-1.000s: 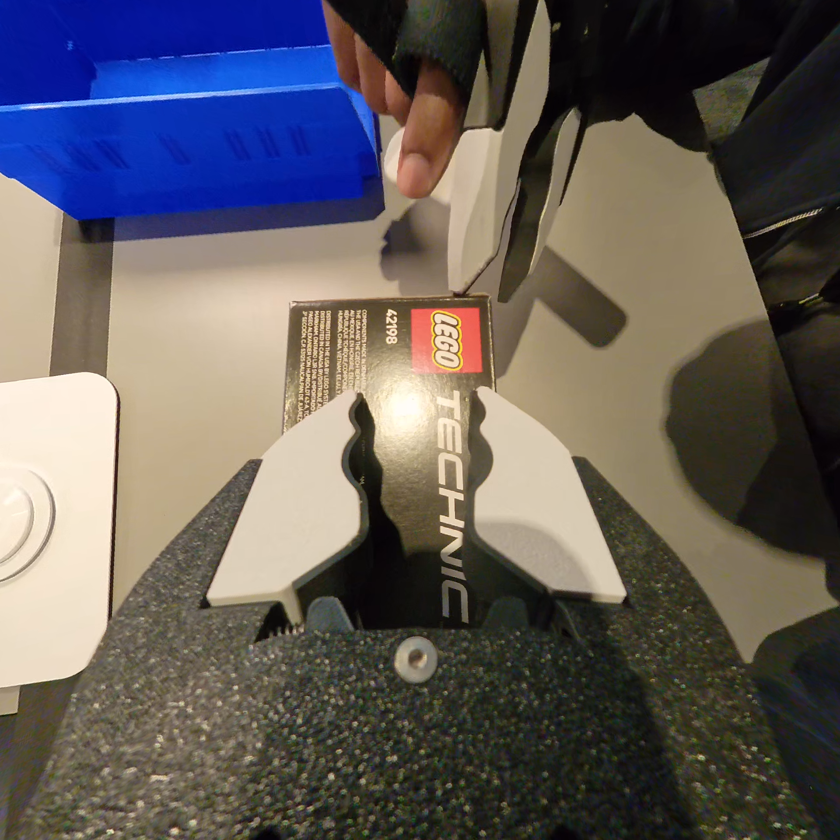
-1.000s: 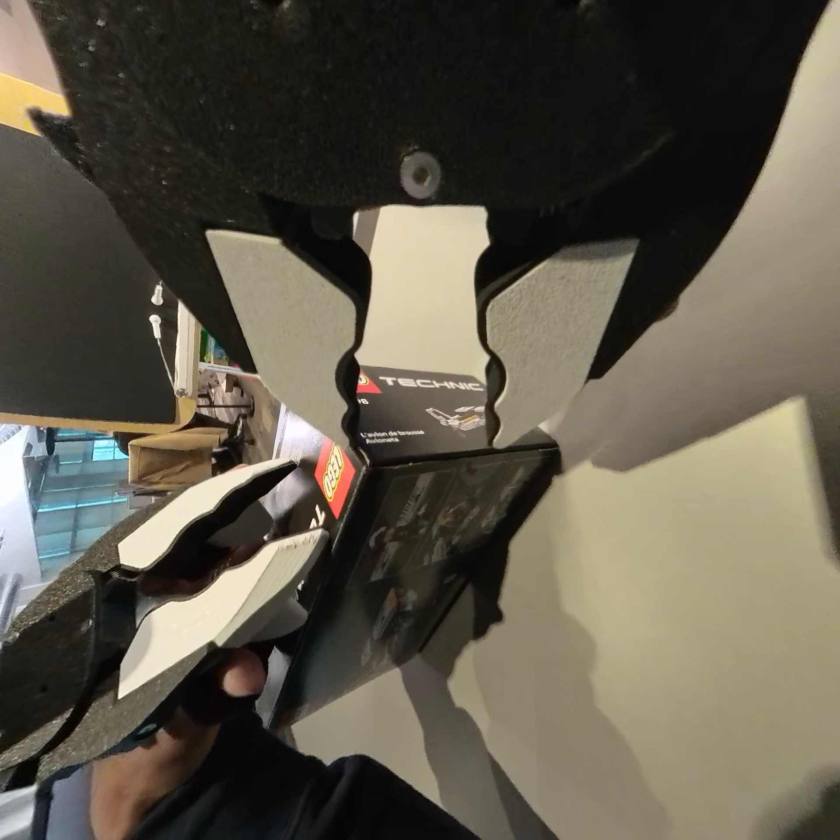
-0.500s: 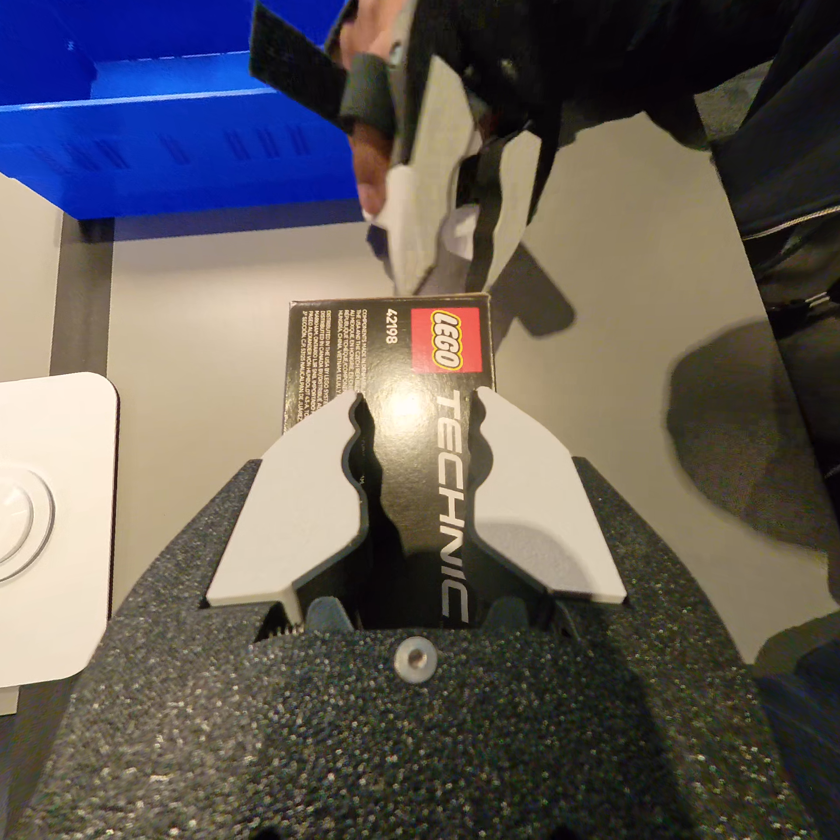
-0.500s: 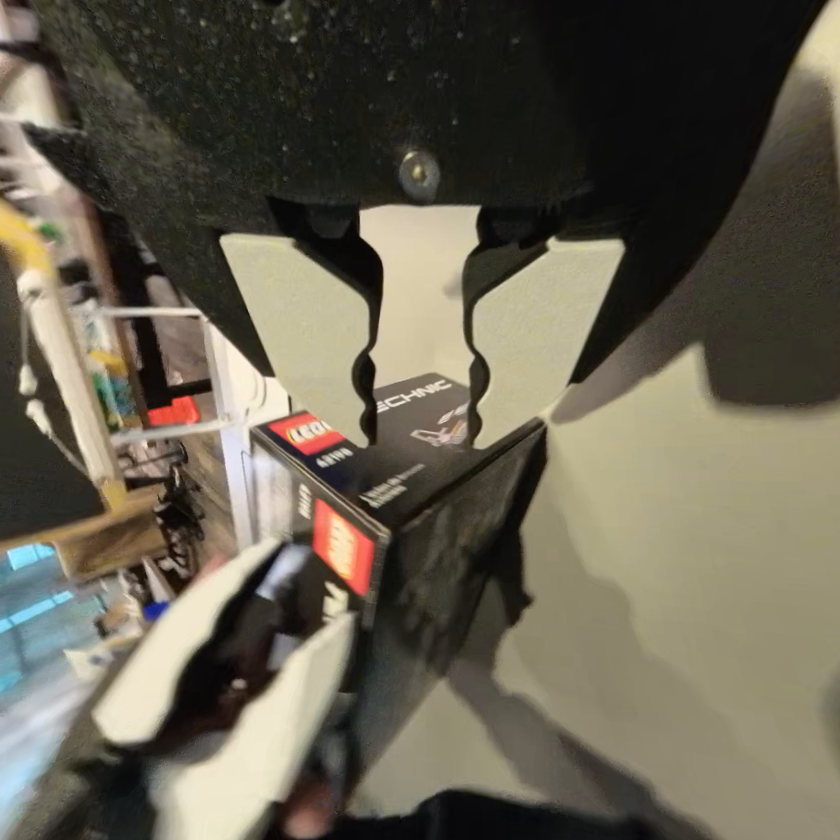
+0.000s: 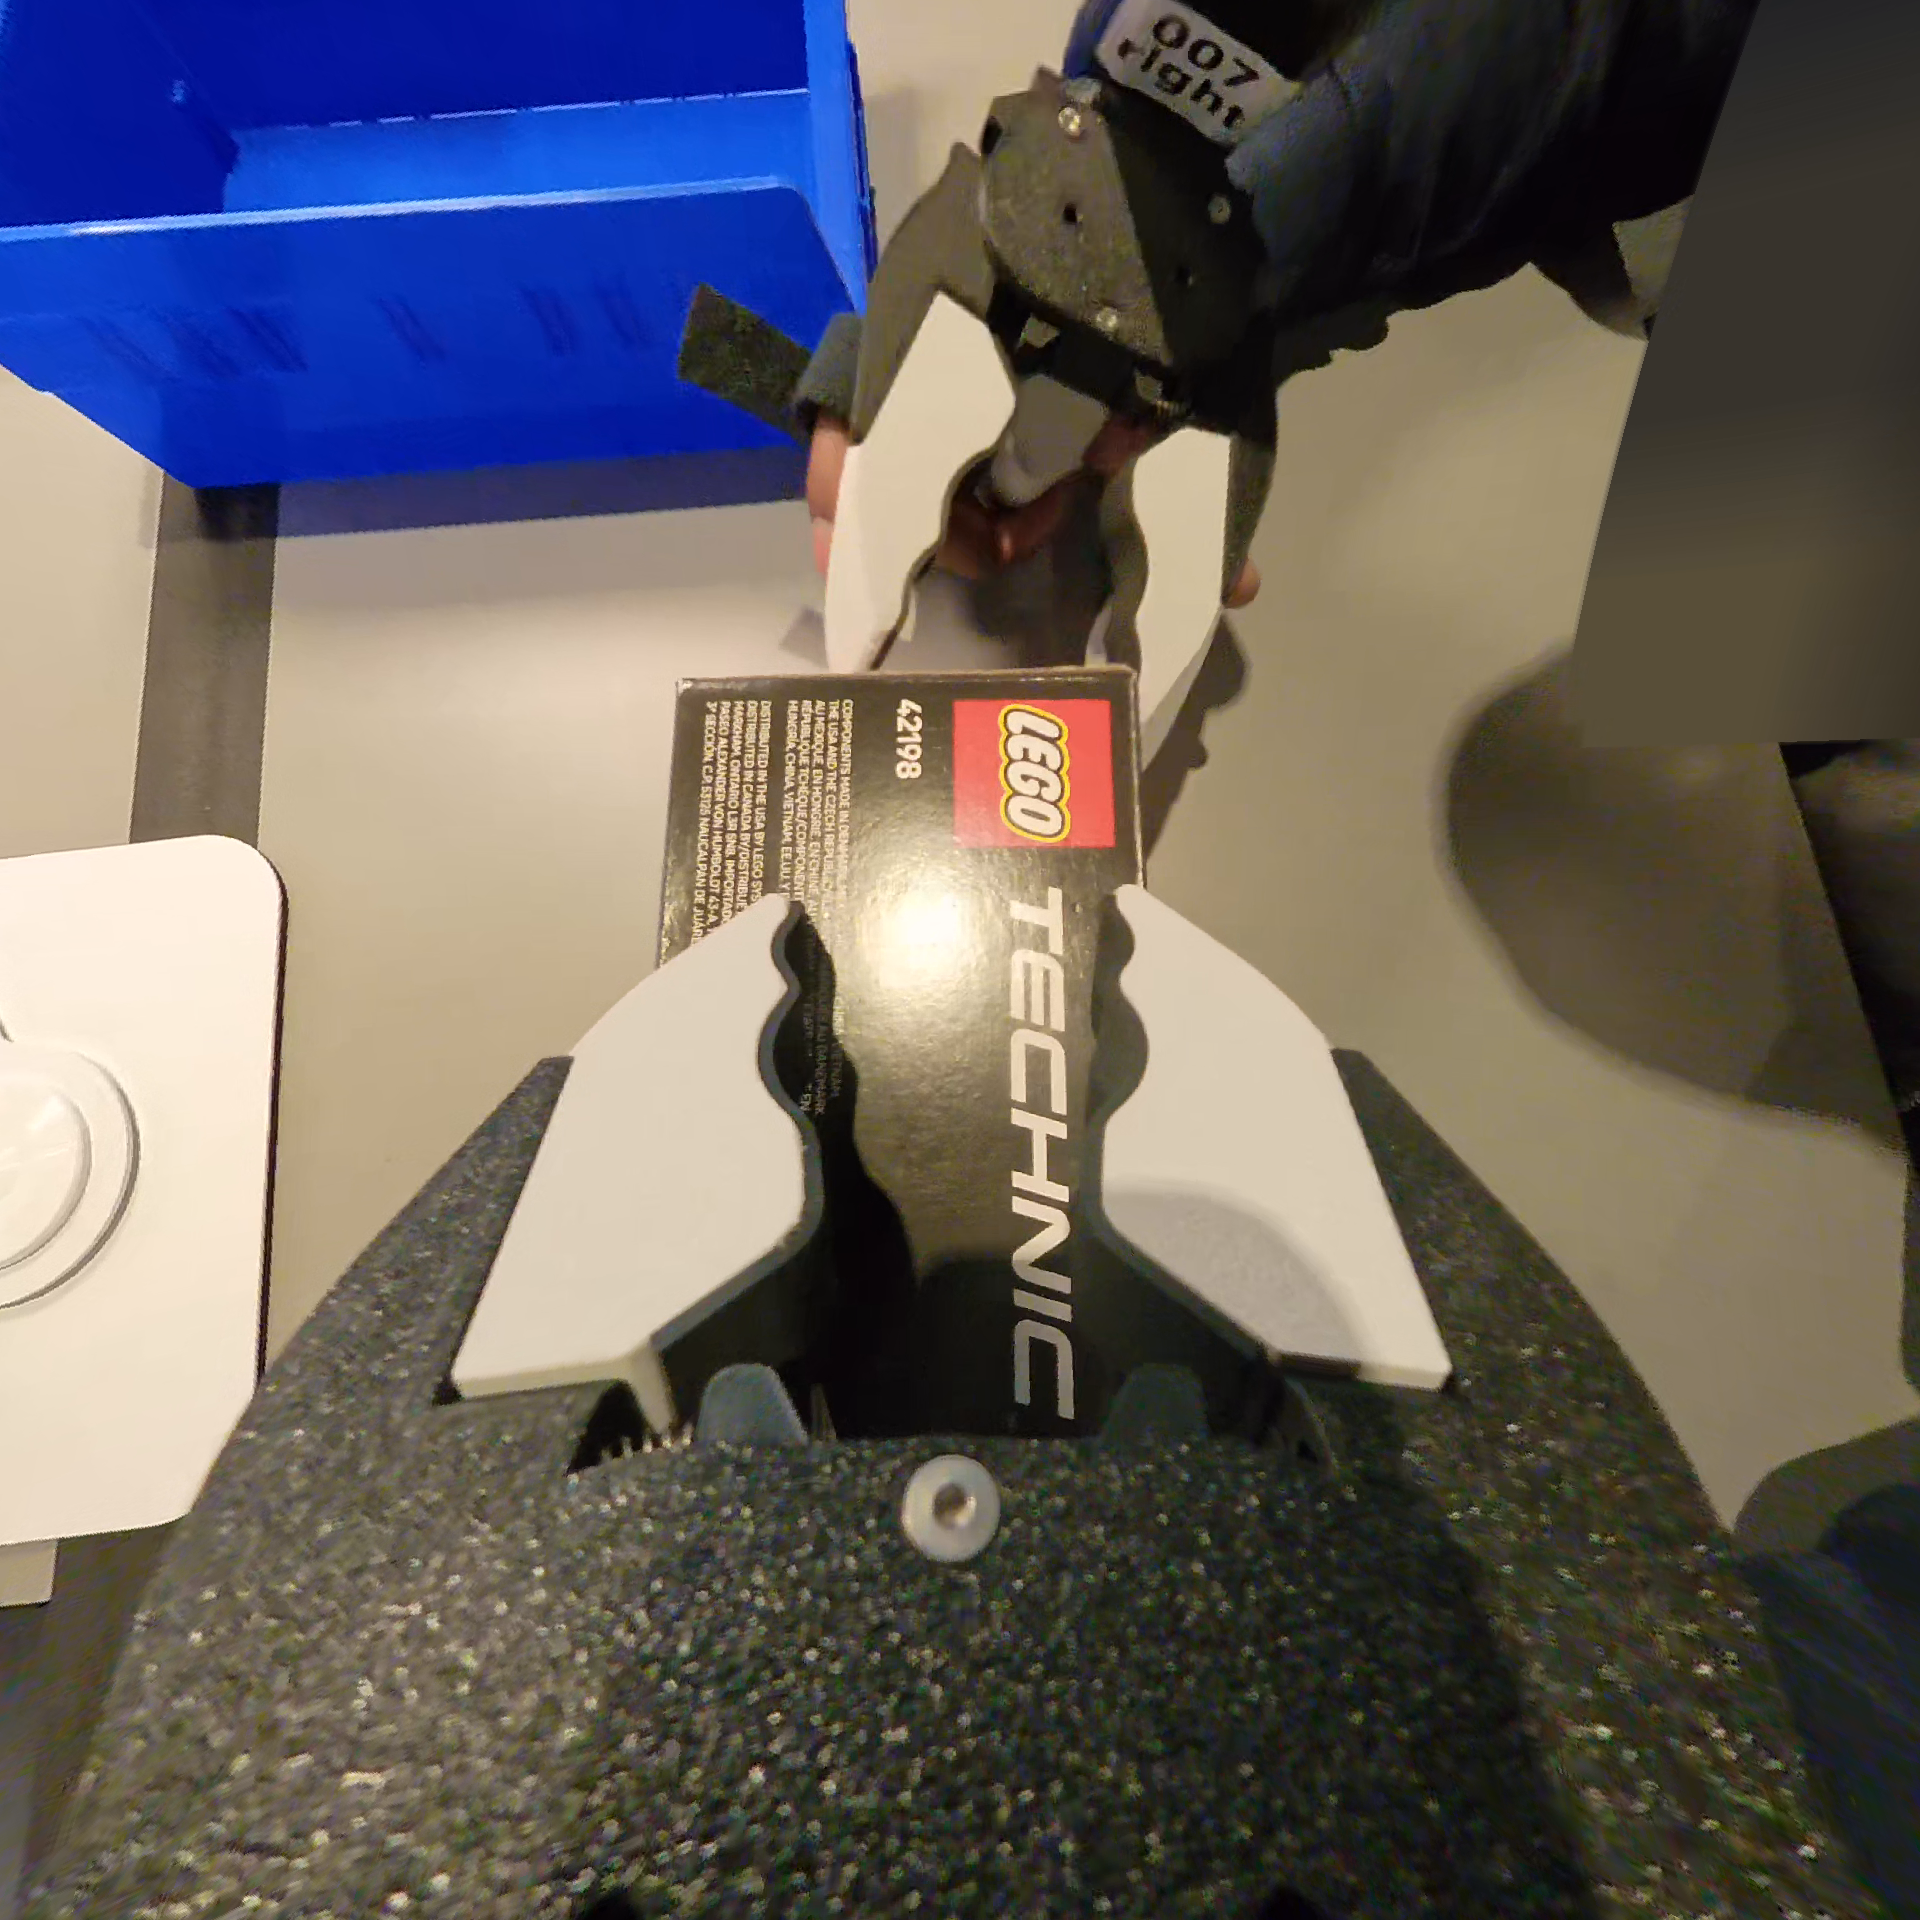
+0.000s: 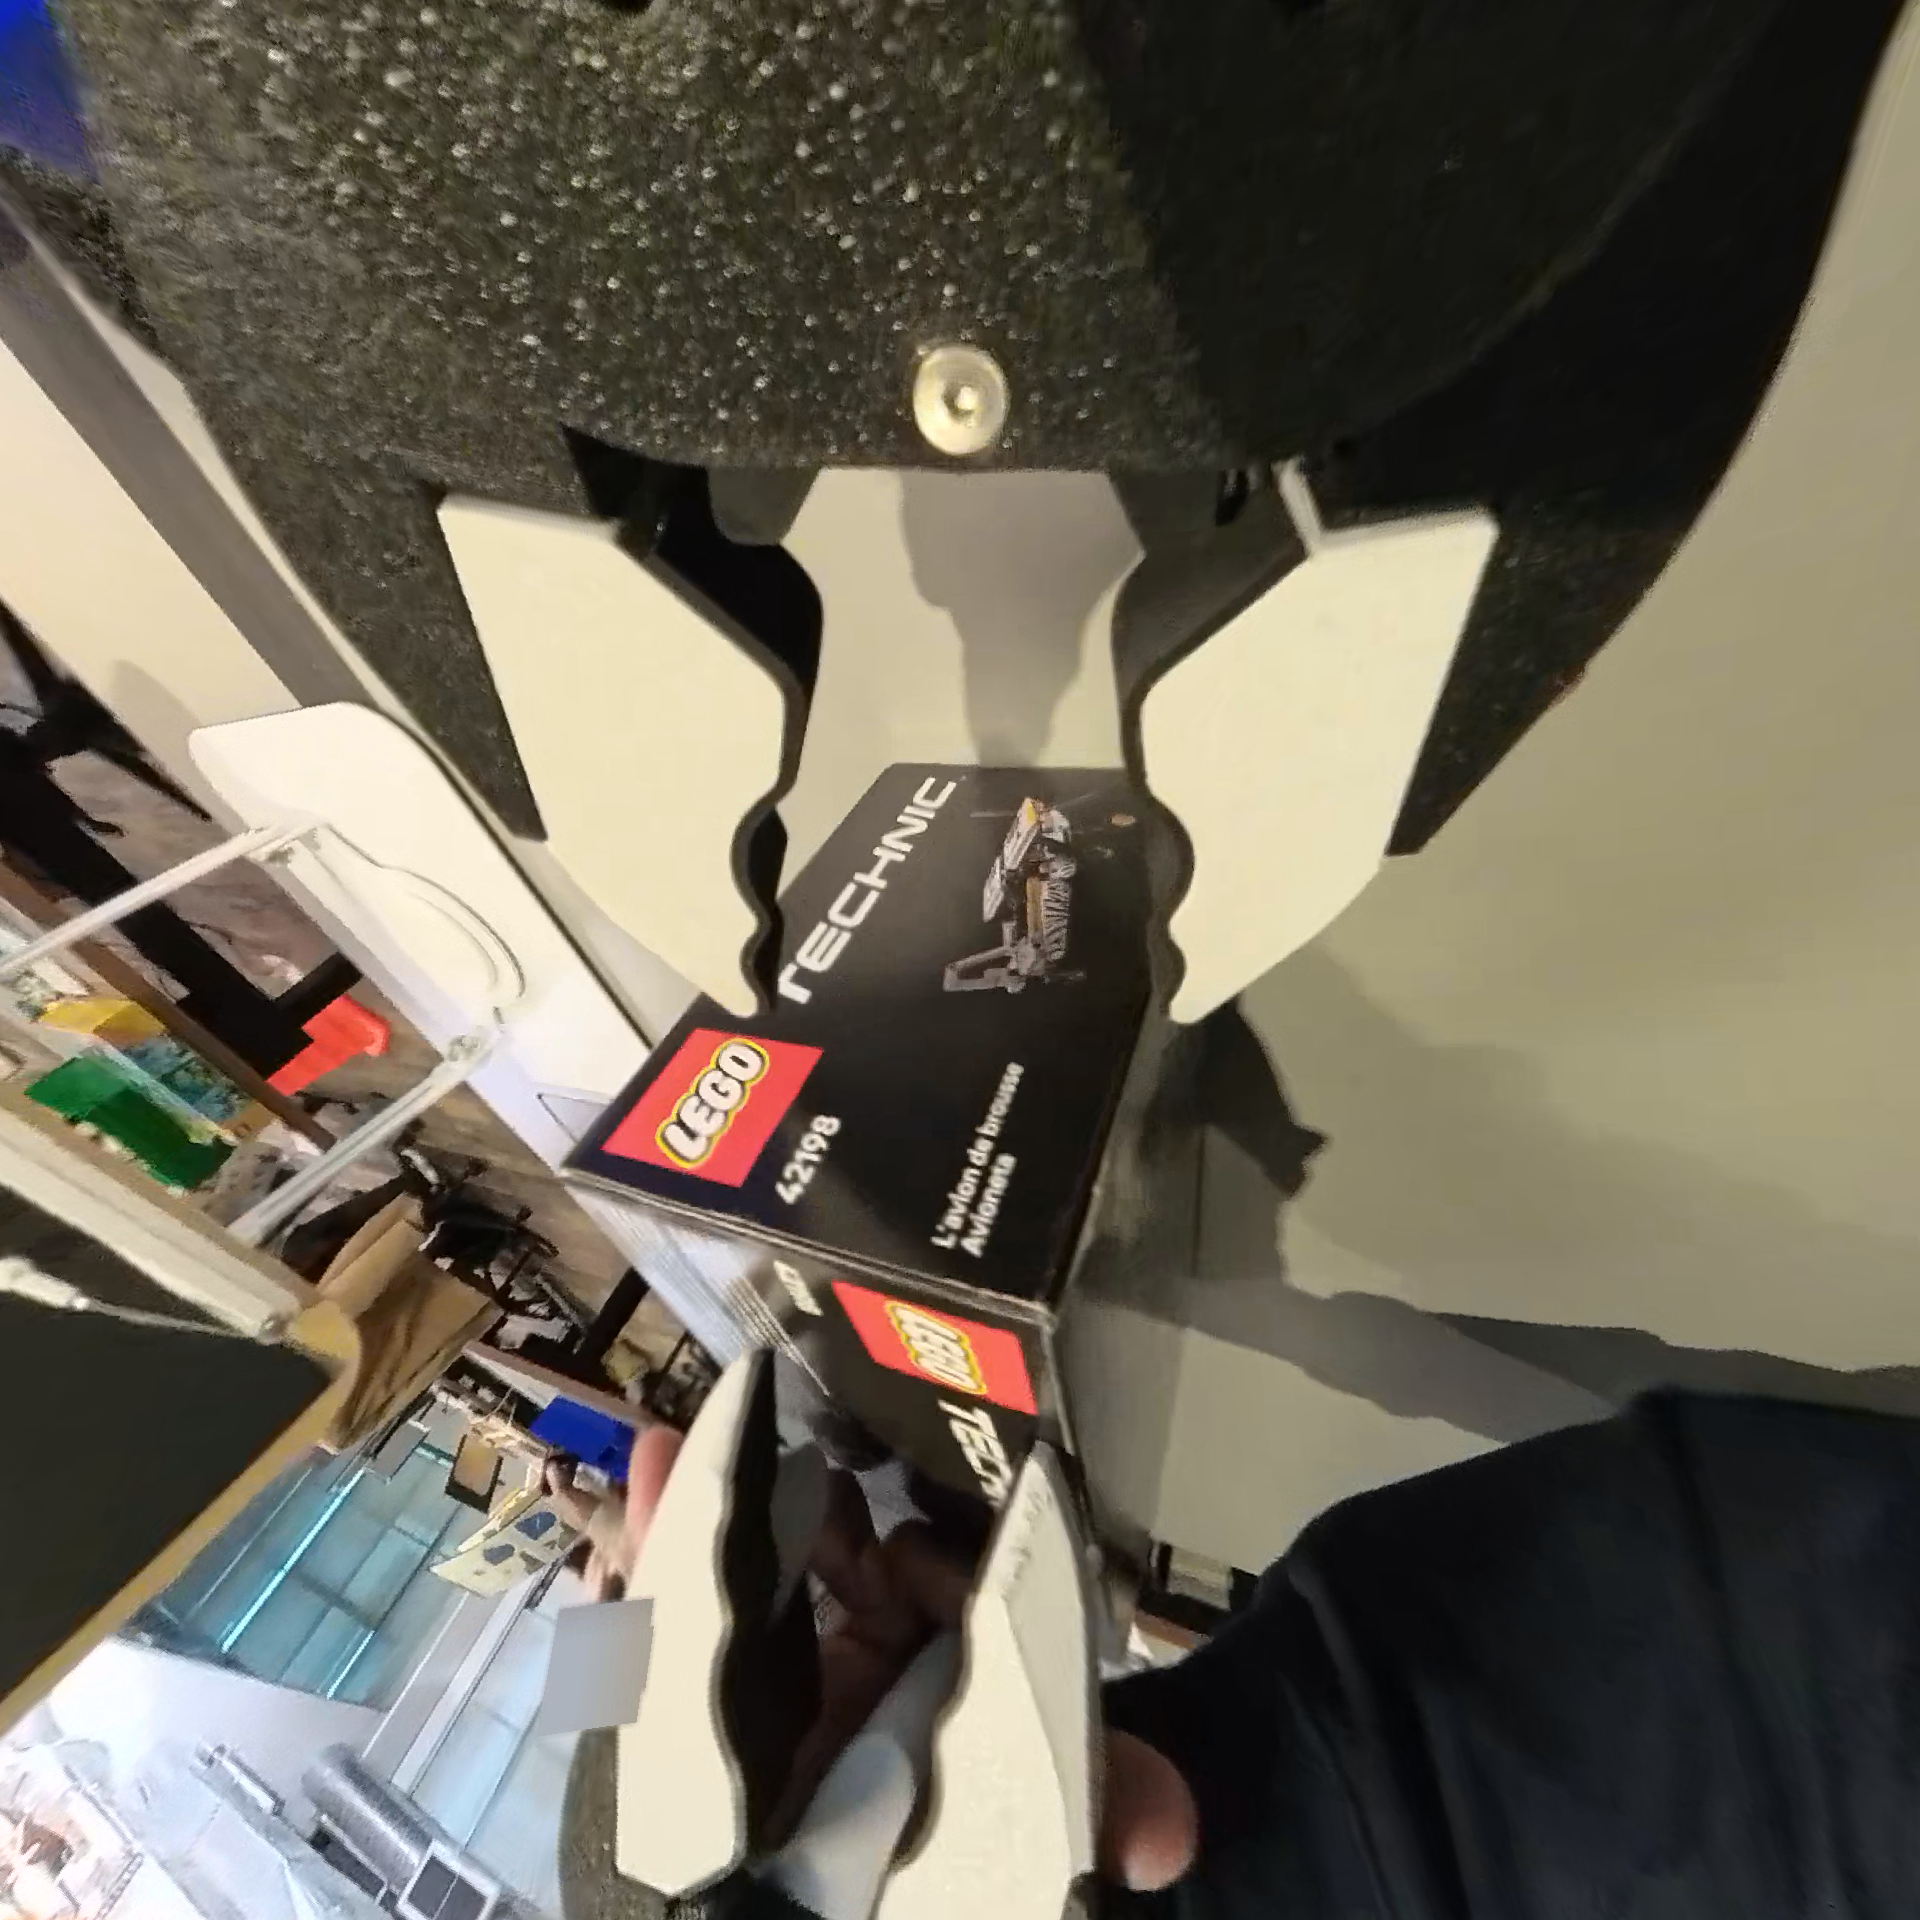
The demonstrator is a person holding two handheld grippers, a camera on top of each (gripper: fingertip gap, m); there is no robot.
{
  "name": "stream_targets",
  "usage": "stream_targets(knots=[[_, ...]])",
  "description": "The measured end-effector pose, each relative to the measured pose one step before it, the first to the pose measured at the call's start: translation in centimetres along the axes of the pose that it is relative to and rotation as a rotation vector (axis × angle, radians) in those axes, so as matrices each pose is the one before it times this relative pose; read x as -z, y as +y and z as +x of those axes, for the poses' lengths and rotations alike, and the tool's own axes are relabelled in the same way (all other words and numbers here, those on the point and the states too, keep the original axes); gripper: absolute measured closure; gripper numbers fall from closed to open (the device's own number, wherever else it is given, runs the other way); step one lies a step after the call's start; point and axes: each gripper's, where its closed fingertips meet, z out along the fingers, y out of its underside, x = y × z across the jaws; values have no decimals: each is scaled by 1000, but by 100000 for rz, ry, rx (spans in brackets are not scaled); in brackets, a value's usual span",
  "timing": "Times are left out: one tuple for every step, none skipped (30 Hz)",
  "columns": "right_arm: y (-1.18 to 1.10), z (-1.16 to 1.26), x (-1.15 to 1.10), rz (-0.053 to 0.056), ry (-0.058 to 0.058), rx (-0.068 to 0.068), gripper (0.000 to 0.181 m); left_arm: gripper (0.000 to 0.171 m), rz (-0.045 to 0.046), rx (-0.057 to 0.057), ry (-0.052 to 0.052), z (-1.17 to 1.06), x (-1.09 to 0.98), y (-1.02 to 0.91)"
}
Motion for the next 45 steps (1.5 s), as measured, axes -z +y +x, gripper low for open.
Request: stream_targets(knots=[[-127, -102, -57, 784, 957, 1607, 114, 118, 38, 110, 127, -12, -8, 4], [12, 31, -88, 173, 1707, 1234, 114, 118, 42, 67, 80, -12, 2, 0], [81, 20, -74, -12, 1448, 1077, 114, 118, 37, -4, 16, -3, 3, 1], [22, 20, -21, 317, 978, 364, 113, 118, 22, 11, 14, 3, -2, -3], [-18, 19, 18, 330, 570, -305, 113, 118, 24, 74, 60, -9, -10, 3], [22, -2, 8, 36, 189, -472, 113, 118, 23, 64, 51, -2, 1, 0], [8, -22, 10, 275, 7, -886, 114, 118, 15, 15, 9, 6, 9, 8], [56, -102, -5, 185, -704, -1329, 115, 118, 13, 2, 5, 1, -1, -2], [62, -62, -5, 186, -744, -1766, 117, 118, 14, 30, 29, -3, -4, -5], [47, 4, -9, 210, -628, -1923, 117, 118, 19, 46, 47, 5, 5, 4], [78, -29, -37, 120, -1079, -1892, 117, 118, 21, 37, 41, -6, 1, 0], [66, 0, -29, 199, -1030, -2164, 117, 118, 8, 6, 16, 2, -1, -1], [100, 27, -33, 101, -900, -2427, 117, 118, 11, 27, 28, -3, -11, 2], [89, 7, -14, 76, -1122, -2478, 116, 118, 17, 37, 42, 3, 5, 4], [119, 25, 5, -56, -1043, -2289, 116, 118, 9, 26, 20, -4, -4, -5], [84, 112, 16, -232, -624, -1927, 114, 118, 4, 1, -10, -1, 0, -1], [45, 133, 19, -237, -259, -1377, 112, 118, 9, -11, -14, 11, -3, -4], [35, 91, 4, -130, 19, -829, 110, 118, 17, 28, 18, 0, 5, 4], [12, 42, 4, -99, 82, -330, 110, 118, 16, 23, 17, -5, -5, -6], [10, 5, -3, -17, 109, 33, 109, 118, 1, -6, -8, 7, 3, 3], [-2, 17, 6, 8, 188, 77, 109, 118, 7, 6, 1, 1, -1, -1], [10, 22, -9, -59, 79, -178, 109, 118, 13, 15, 6, 2, -1, -2], [22, 54, 4, -152, 79, -460, 108, 118, 9, -1, -2, 0, -8, 6], [28, 73, -4, -147, 16, -682, 106, 118, 12, 17, 20, 4, -1, -2], [42, 65, -12, -263, -115, -782, 105, 118, 16, 15, 10, -6, -5, -6], [40, 107, -10, -244, 172, -841, 104, 118, 30, 45, -146, -21, 4, 2], [40, 81, 6, -249, 41, -750, 103, 118, 30, 146, -237, -51, -6, -8], [46, 108, 13, -201, 171, -688, 103, 118, 53, 169, -251, -65, -12, -1], [30, 75, 6, -200, 50, -551, 103, 118, 30, 121, -218, -56, 0, -2], [28, 52, 3, -134, -6, -445, 103, 118, 11, 19, -112, -13, -1, -1], [21, 13, -6, -122, -163, -305, 103, 118, 13, -83, -49, -4, 3, 2], [2, 18, 5, -62, 2, -205, 103, 117, 13, -44, -18, 12, -1, 12], [7, 12, -1, -35, -37, -68, 103, 117, 10, 28, 22, -9, 2, 1], [0, -11, 0, 0, -75, -14, 103, 117, 4, 30, 26, 6, 0, -1], [1, -21, 11, 14, -215, 8, 103, 117, -2, 47, 33, -15, -1, -1], [11, -22, 8, -69, -242, 4, 104, 117, -10, 72, 40, 2, -3, -2], [3, 8, 4, -13, -14, 8, 104, 117, -7, 19, 10, -2, 7, 7], [10, -10, -4, -14, -40, 77, 104, 117, -1, 41, 42, -5, -4, 10], [3, 27, 2, -24, 142, 115, 104, 117, 0, 103, 15, -22, -4, -4], [14, 99, 5, -75, 506, 24, 104, 117, 6, 225, -314, -78, -6, -6], [36, 218, 21, -167, 1000, -180, 104, 117, 17, 564, -697, -179, -13, -14], [60, 356, 46, -258, 1710, -468, 104, 117, 40, 893, -1137, -285, -13, -14], [88, 450, 41, -438, 2166, -757, 104, 118, 35, 1155, -1502, -358, -17, -17], [74, 405, 34, -444, 1983, -817, 106, 117, 30, 1371, -1430, -391, -22, -21], [50, 229, 27, -237, 1078, -709, 109, 117, 26, 1191, -969, -307, -26, -25]])
